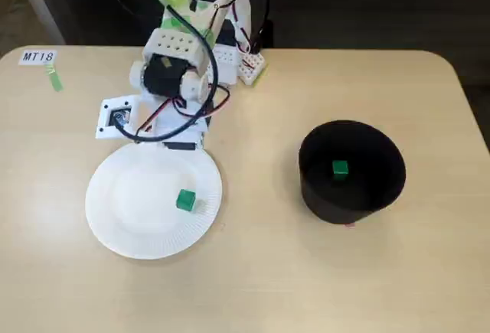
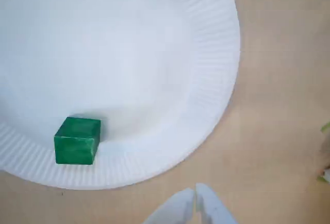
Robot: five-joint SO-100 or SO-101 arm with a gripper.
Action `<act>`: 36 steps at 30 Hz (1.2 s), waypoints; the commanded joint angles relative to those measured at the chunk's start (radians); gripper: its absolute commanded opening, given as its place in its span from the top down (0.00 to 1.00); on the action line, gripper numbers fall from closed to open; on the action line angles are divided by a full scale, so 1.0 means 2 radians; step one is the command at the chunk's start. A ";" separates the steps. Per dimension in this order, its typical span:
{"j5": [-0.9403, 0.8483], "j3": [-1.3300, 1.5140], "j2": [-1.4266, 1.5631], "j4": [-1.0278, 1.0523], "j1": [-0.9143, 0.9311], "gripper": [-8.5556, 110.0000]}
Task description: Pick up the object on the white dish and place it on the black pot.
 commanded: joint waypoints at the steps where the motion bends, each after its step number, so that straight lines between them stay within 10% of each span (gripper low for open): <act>1: 0.008 -0.018 -0.001 -0.026 -0.002 0.93; 18: 0.089 0.119 0.106 -0.215 -0.005 0.92; 36: 0.097 0.141 0.067 -0.222 -0.021 0.65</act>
